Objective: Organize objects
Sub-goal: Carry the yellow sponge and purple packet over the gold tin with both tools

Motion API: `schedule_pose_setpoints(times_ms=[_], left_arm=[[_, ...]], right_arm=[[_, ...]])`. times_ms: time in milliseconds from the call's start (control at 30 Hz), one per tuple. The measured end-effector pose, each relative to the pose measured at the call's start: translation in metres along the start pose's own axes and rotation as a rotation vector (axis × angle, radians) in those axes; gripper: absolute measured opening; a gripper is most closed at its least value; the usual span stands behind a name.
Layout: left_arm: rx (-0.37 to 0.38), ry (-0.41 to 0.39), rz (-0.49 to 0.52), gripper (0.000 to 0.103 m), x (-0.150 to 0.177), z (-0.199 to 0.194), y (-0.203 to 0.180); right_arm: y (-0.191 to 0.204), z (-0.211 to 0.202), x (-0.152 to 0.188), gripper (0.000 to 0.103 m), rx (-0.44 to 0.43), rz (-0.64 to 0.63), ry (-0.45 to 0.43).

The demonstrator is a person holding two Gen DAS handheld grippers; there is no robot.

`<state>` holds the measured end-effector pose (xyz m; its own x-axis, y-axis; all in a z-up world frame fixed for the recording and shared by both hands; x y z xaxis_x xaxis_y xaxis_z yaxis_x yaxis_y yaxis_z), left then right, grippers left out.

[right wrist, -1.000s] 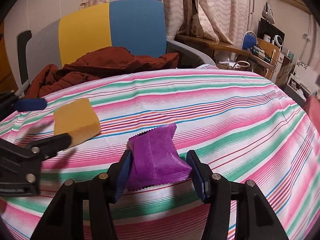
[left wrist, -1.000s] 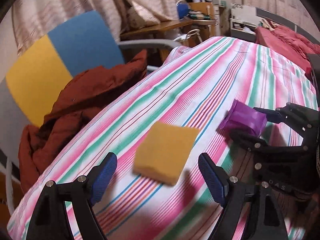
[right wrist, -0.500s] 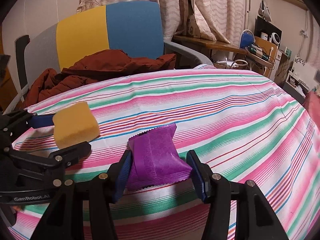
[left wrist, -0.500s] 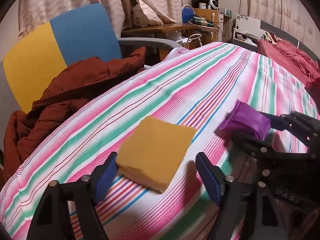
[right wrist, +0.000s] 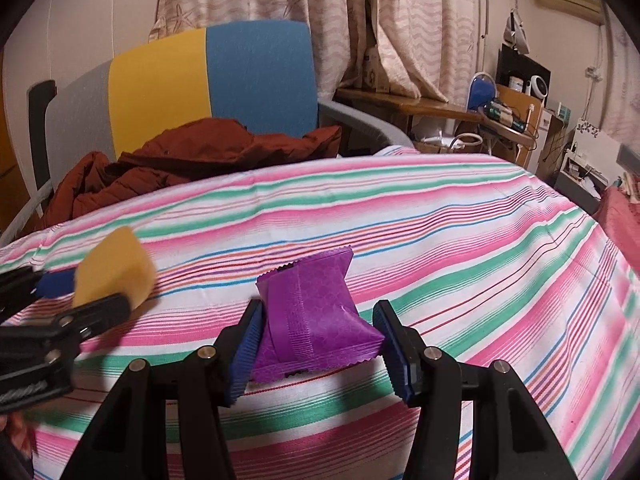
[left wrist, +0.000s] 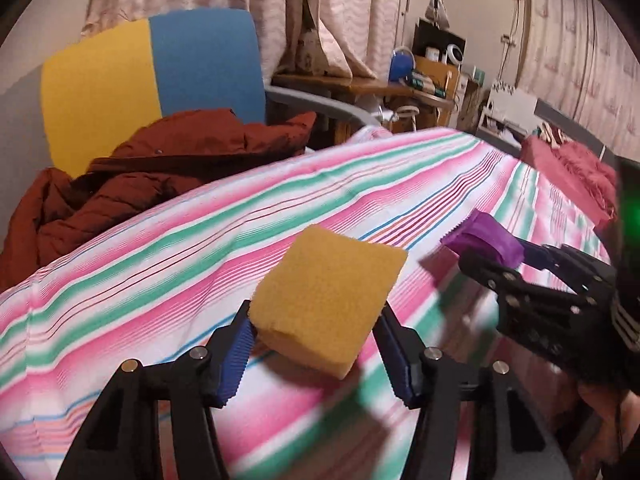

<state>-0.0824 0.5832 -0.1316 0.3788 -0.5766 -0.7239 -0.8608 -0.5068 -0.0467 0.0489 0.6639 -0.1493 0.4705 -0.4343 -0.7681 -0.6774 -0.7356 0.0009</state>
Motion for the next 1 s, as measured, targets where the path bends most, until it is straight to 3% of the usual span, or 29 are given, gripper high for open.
schedule_pose_setpoints(times_ms=[333,533,667,900,1000], left_arm=[[-0.087,-0.138,-0.019,0.059,0.036,-0.073,0.0],[-0.11,-0.148,0.004,0.059,0.07,-0.106,-0.002],[-0.117,-0.169,-0.01,0.059,0.086,-0.129,-0.002],[-0.097,-0.183,0.043,0.059,0.099,-0.147,-0.019],[-0.078,-0.179,0.02,0.059,0.107,-0.161,-0.018]], right_arm=[[0.001,-0.017,-0.008,0.056,0.03,-0.02,-0.076],[0.005,-0.035,-0.017,0.057,0.021,-0.036,-0.15],[0.011,-0.04,-0.014,0.057,-0.003,-0.03,-0.113],[0.055,-0.086,0.007,0.056,-0.171,-0.03,-0.085],[0.077,-0.107,0.017,0.056,-0.233,-0.047,-0.079]])
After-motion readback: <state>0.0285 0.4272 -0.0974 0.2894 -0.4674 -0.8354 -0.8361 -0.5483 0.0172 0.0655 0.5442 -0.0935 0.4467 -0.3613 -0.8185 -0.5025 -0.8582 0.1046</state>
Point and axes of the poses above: each gripper's, at about its wrist camera, not at the fingertips, and z roughly the way its jaws point, y to its left, x to its underside, the point moved 9 cm from there along z, roughly the way its jaws point, and after that the axes turned 1 degree about -x, right-handed, at the moved point
